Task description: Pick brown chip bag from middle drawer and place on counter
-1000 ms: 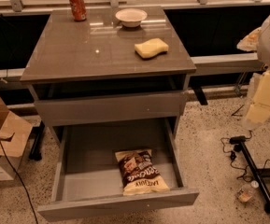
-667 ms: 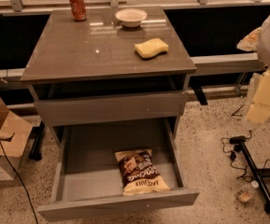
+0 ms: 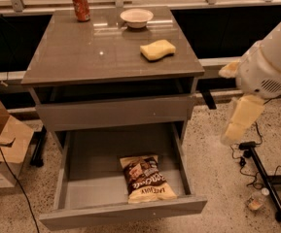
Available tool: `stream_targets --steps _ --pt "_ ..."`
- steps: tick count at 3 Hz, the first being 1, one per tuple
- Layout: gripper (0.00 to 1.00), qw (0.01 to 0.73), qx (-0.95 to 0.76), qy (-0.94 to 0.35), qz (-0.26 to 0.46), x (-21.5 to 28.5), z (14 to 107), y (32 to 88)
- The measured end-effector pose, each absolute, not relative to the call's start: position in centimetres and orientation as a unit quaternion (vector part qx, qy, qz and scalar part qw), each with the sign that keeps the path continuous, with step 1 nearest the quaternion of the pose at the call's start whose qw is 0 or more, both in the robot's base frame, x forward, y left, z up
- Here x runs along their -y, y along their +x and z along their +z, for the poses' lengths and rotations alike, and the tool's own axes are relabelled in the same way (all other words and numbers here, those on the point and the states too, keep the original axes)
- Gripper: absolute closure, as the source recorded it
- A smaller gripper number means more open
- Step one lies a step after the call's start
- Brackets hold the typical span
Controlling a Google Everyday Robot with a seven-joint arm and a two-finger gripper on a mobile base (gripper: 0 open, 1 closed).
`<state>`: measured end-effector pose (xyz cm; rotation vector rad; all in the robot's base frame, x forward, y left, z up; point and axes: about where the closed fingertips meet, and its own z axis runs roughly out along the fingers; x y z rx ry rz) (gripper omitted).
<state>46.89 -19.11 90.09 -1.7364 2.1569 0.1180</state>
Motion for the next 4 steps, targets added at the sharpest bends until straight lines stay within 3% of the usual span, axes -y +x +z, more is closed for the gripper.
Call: stream_targets --steps 2,4 --pt "0.00 0.162 -0.782 -0.586 0.137 18.3 80.2 49.5" --pt "0.00 0.146 -0.797 -0.564 0.161 17.3 76.7 50.5"
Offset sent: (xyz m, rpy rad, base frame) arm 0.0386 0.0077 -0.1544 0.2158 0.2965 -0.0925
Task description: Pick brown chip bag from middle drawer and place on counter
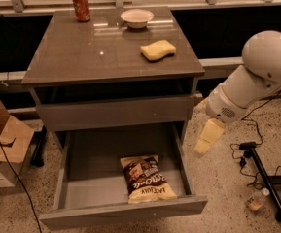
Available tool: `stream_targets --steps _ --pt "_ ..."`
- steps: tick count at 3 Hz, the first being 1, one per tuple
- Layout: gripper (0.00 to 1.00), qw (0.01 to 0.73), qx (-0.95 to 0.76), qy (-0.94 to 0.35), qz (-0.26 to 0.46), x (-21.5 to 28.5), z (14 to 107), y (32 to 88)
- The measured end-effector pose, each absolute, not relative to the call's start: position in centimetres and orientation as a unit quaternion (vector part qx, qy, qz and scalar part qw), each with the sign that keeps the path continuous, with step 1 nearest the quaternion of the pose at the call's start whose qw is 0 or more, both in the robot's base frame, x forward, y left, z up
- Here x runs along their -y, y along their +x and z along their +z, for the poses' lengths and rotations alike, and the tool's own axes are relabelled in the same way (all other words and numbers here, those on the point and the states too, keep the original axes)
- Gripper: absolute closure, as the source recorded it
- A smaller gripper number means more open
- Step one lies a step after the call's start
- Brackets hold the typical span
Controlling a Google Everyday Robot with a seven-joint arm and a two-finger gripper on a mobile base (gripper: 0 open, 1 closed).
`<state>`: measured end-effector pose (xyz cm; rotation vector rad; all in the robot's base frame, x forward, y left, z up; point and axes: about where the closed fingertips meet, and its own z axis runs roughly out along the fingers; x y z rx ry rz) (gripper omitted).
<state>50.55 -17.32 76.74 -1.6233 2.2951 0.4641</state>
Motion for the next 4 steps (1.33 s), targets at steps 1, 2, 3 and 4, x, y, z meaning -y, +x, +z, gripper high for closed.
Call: stream_targets --steps 1,2,3,4 --pt "0.00 0.141 -0.806 -0.542 0.194 15.8 72.3 51.9" --pt "0.00 0.131 -0.812 -0.518 0.235 14.5 67.6 52.9" --pt "0.00 0.114 -0.822 -0.480 0.284 12.5 61.7 53.6" --pt "0.00 0.098 -0.829 -0.459 0.303 11.5 58.3 53.9"
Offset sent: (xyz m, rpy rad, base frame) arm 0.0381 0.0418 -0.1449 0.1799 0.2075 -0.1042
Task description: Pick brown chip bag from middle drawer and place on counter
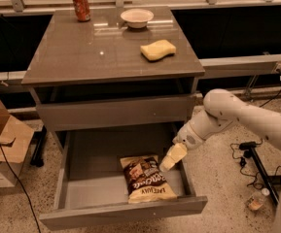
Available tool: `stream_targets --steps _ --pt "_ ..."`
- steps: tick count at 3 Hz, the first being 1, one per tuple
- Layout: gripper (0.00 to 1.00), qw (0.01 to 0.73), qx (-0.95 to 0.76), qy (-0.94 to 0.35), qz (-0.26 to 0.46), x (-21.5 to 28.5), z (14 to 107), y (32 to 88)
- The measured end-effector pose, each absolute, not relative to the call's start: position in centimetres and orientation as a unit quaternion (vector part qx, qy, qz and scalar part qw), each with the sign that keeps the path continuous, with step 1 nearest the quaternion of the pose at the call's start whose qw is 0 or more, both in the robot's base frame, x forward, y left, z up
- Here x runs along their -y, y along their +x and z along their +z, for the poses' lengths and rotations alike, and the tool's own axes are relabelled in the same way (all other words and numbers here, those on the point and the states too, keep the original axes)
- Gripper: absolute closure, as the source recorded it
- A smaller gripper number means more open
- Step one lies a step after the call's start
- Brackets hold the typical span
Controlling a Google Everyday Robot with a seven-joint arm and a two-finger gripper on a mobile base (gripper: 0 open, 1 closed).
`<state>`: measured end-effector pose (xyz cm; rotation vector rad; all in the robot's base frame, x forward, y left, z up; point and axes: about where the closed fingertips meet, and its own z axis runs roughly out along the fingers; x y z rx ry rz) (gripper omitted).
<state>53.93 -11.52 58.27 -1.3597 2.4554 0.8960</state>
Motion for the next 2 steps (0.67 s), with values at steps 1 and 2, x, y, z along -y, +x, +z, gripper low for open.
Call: stream_targets --steps 1,2 --pt "0.00 0.073 -0.842 -0.432 0.314 11.0 53.9 54.1" --pt "0.00 0.044 -0.850 -0.417 0.320 10.3 50.2 53.8"
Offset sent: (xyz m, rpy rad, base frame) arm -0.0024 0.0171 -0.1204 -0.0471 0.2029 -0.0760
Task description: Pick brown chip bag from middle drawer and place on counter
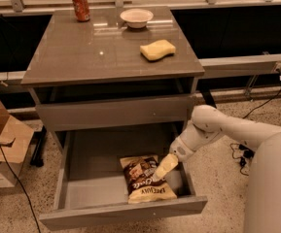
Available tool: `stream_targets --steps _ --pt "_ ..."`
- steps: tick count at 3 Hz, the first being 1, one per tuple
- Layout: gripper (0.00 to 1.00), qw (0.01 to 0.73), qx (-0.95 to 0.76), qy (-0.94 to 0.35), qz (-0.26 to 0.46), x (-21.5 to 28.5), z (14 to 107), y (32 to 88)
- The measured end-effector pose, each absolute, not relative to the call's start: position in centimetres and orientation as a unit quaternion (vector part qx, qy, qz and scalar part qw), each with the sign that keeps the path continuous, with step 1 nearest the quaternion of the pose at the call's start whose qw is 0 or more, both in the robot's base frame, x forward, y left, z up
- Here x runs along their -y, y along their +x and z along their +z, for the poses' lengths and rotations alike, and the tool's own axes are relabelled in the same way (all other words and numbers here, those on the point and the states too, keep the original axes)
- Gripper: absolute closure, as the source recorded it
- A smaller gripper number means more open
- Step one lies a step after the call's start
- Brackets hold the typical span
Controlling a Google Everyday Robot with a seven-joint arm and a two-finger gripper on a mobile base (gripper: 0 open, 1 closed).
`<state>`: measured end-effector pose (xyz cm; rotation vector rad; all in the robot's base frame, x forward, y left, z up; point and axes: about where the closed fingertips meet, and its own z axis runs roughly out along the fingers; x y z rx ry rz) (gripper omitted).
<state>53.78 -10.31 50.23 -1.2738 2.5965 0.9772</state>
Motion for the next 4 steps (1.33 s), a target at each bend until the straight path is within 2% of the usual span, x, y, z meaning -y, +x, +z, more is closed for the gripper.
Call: stream_targets --steps 2,4 --pt "0.00 -0.020 -0.855 -0.387 0.343 8.2 44.2 51.1" --pt "0.43 -0.042 -0.855 -0.374 0.358 7.0 42.3 50.5"
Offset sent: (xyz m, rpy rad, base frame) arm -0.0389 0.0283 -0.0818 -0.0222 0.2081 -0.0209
